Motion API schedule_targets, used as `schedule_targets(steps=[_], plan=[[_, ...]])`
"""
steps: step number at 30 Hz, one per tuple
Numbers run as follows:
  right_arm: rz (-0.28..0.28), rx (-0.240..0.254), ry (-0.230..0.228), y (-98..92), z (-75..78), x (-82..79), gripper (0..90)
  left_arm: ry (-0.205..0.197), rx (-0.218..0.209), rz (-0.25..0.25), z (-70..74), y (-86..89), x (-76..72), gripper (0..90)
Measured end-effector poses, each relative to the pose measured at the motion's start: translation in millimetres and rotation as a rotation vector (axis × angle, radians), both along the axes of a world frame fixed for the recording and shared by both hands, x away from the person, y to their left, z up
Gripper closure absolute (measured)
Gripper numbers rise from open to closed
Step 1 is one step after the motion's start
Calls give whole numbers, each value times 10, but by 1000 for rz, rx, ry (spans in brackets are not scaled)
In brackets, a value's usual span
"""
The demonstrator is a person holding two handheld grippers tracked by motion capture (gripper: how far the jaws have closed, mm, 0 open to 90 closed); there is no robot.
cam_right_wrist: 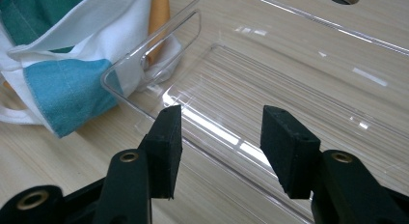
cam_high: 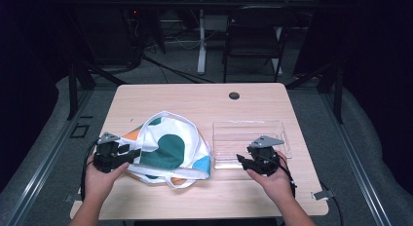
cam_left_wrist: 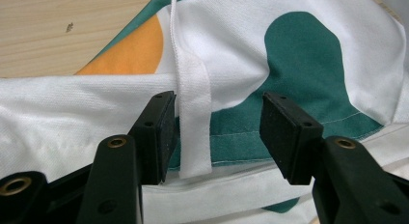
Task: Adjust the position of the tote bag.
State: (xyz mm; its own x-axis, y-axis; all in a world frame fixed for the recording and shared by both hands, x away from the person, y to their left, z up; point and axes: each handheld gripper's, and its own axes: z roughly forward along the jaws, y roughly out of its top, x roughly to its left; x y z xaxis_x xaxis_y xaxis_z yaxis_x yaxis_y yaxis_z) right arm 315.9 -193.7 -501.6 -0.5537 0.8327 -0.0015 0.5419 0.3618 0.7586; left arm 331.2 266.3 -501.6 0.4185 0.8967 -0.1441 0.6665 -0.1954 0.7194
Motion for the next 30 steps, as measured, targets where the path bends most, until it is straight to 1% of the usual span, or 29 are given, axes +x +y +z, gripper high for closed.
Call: schedule_targets(steps=[3,4,5,9,11,14,16,17,21,25,26,27,30], plan=[[29,-15,-12,61,29,-12,506,3,4,-1,0,1,-9,472],[29,-15,-12,61,29,-12,506,3,4,-1,0,1,-9,472],[50,-22,-8,102,55,-20,507,4,9,-1,-1,-1,-18,473],[63,-12,-3,169,74,-34,511,1,7,2,5,3,-36,473],[84,-1,7,258,98,-58,515,4,7,1,9,3,-50,473],[109,-7,3,336,144,-74,515,1,7,-2,8,-6,-62,474],[111,-4,6,360,162,-77,511,2,7,-3,8,-11,-66,475],[121,0,11,391,198,-70,508,3,7,-4,7,-18,-76,475],[117,15,9,445,232,-62,509,2,10,-11,5,-38,-95,477],[134,8,14,576,256,-25,523,9,21,-28,-3,-69,-105,478],[134,8,14,576,256,-25,523,9,21,-28,-3,-69,-105,478],[147,3,17,644,261,-7,538,8,21,-31,-3,-70,-109,478],[170,-10,30,743,266,21,556,6,24,-32,-5,-71,-112,478]])
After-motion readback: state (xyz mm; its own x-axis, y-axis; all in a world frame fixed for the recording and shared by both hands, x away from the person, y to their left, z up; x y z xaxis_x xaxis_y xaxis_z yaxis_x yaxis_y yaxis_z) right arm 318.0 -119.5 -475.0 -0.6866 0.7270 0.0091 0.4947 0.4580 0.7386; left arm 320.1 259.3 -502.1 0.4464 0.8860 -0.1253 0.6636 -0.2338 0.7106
